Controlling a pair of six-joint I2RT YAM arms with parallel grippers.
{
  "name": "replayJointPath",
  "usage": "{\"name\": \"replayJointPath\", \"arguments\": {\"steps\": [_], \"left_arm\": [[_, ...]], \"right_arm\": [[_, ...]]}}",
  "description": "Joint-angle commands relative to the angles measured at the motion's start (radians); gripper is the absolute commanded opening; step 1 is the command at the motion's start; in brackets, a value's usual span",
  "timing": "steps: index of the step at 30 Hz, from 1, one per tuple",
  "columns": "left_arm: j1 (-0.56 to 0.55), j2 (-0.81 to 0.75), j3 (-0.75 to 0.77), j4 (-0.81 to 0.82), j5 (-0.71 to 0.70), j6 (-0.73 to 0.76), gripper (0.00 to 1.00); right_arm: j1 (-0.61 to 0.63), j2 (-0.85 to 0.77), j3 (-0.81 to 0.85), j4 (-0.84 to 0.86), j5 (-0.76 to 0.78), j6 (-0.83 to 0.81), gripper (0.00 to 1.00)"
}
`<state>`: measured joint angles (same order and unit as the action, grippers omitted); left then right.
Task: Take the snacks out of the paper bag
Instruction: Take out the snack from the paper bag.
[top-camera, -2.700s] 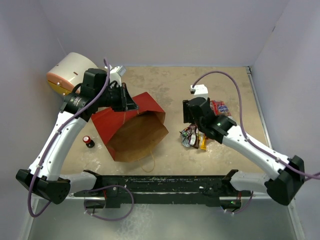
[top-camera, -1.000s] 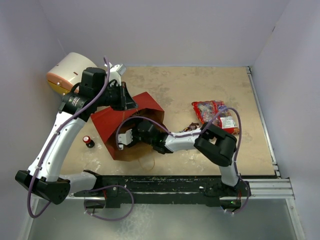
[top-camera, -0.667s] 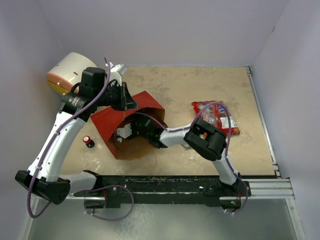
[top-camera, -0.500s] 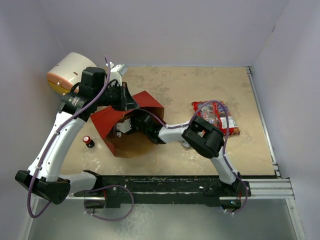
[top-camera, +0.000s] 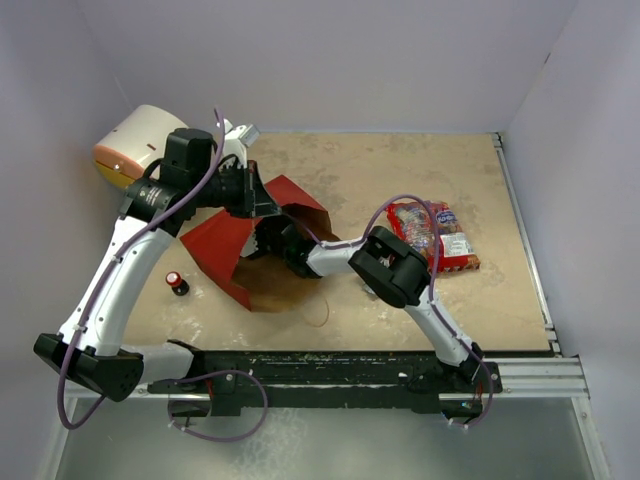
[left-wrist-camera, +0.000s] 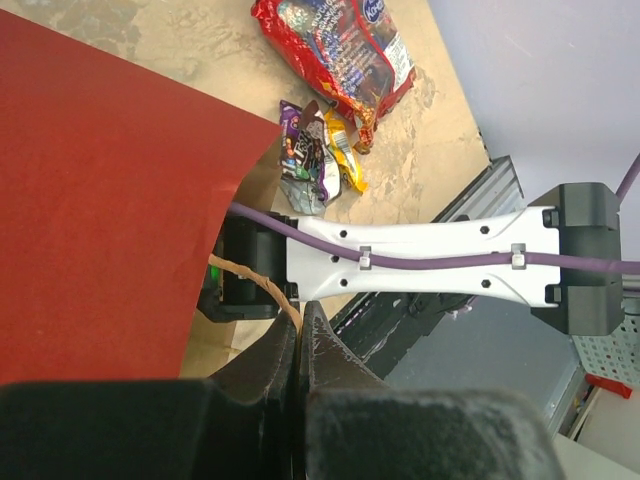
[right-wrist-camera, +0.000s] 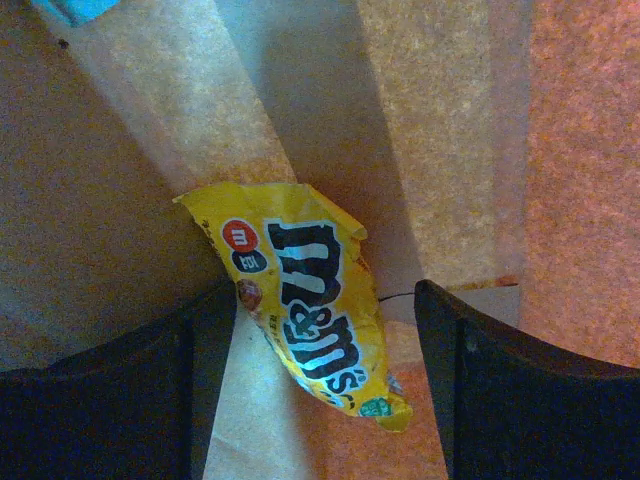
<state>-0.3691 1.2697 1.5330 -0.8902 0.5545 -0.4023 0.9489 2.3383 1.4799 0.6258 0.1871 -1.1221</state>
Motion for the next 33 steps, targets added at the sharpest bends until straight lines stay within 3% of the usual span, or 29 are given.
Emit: {"name": "replayJointPath", "arguments": {"steps": [1,15,24,33], "left_arm": [[-0.001,-0.005,0.047,0.009,0.021,0.016,0.0],[-0.001,-0.014,0.041,-0.003,-0.019,0.0,0.0],[-0.001,-0.042,0.02,-0.008,-0.048,-0.016,0.0],[-0.001,-0.054,0.022,-0.023,-0.102,-0.02,0.0]], "right_arm": [[-0.022,-0.001,0.05,-0.01,-0.023,0.047,0.72],[-0.03,-0.023,0.061,-0.038,-0.023,0.07,0.33],[-0.012,-0.115,-0.005,-0.011,-0.023,0.088,0.24],[0.077,-0.313,-0.249,0.041,0.007,0.124,0.2]]}}
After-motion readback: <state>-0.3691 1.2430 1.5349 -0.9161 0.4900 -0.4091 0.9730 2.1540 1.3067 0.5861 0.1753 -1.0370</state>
